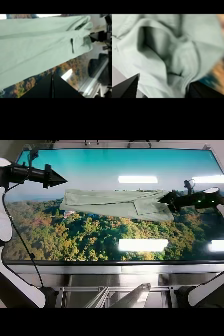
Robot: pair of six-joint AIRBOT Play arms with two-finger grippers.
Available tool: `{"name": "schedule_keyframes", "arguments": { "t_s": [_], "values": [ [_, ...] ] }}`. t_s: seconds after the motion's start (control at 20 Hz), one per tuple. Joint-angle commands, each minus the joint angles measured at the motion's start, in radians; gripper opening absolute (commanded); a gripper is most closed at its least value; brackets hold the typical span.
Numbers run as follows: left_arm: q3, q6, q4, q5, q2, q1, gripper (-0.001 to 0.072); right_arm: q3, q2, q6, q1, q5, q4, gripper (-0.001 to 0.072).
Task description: Fold the shirts.
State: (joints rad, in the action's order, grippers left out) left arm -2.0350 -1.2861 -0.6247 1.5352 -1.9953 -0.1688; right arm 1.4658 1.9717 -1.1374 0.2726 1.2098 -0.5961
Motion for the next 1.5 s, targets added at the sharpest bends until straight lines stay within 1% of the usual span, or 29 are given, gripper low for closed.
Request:
{"name": "schedule_keyframes", "arguments": {
  "t_s": [0.0, 0.05, 0.15, 0.25, 0.35, 0.4, 0.45, 0.6, 0.7, 0.75, 0.8, 0.95, 1.1, 1.25, 1.35, 1.45],
  "values": [
    [0.0, 0.002, -0.203, -0.058, 0.063, 0.192, -0.0004, 0.0, 0.021, 0.049, -0.095, -0.082, 0.147, 0.0212],
    [0.0, 0.002, -0.25, -0.101, 0.057, 0.26, -0.0004, 0.001, 0.021, 0.064, -0.102, -0.089, 0.176, 0.0024],
    [0.0, -0.01, -0.347, -0.223, 0.024, 0.372, 0.0, 0.002, 0.015, 0.076, -0.1, -0.074, 0.192, 0.0021],
    [0.0, -0.061, -0.447, -0.379, -0.04, 0.46, 0.0, 0.002, -0.008, 0.076, -0.082, -0.014, 0.192, 0.0021],
    [-0.002, -0.08, -0.445, -0.437, -0.112, 0.503, 0.0, 0.002, -0.048, 0.076, -0.057, 0.074, 0.192, 0.0021],
    [-0.005, -0.105, -0.469, -0.438, -0.13, 0.518, 0.0, 0.002, -0.072, 0.076, -0.043, 0.119, 0.192, 0.002],
    [-0.005, -0.11, -0.505, -0.467, -0.124, 0.524, 0.0001, 0.002, -0.104, 0.076, -0.027, 0.161, 0.193, 0.0021],
    [-0.005, -0.111, -0.51, -0.424, -0.088, 0.558, -0.0002, 0.002, -0.207, 0.076, 0.004, 0.269, 0.194, 0.0021],
    [-0.005, -0.112, -0.506, -0.415, -0.066, 0.574, 0.0, 0.002, -0.266, 0.077, 0.011, 0.273, 0.193, 0.002],
    [-0.005, -0.116, -0.507, -0.435, -0.064, 0.584, 0.0001, 0.002, -0.282, 0.076, 0.015, 0.272, 0.193, 0.002],
    [-0.003, -0.134, -0.507, -0.454, -0.067, 0.586, 0.0003, 0.002, -0.29, 0.075, 0.016, 0.273, 0.193, 0.002],
    [0.044, -0.153, -0.5, -0.513, -0.072, 0.586, 0.0012, 0.0, -0.291, 0.075, 0.014, 0.282, 0.19, 0.002],
    [0.032, -0.155, -0.445, -0.476, -0.139, 0.609, 0.0013, 0.0, -0.291, 0.06, 0.004, 0.29, 0.203, 0.0021],
    [-0.04, -0.155, -0.445, -0.472, -0.23, 0.679, 0.0014, 0.001, -0.291, 0.06, -0.033, 0.29, 0.265, 0.0021],
    [-0.04, -0.17, -0.444, -0.487, -0.262, 0.705, 0.0017, 0.001, -0.291, 0.06, -0.07, 0.288, 0.296, 0.0021],
    [-0.023, -0.179, -0.401, -0.463, -0.264, 0.698, 0.0025, 0.001, -0.291, 0.056, -0.113, 0.287, 0.306, 0.0021]
  ]
}}
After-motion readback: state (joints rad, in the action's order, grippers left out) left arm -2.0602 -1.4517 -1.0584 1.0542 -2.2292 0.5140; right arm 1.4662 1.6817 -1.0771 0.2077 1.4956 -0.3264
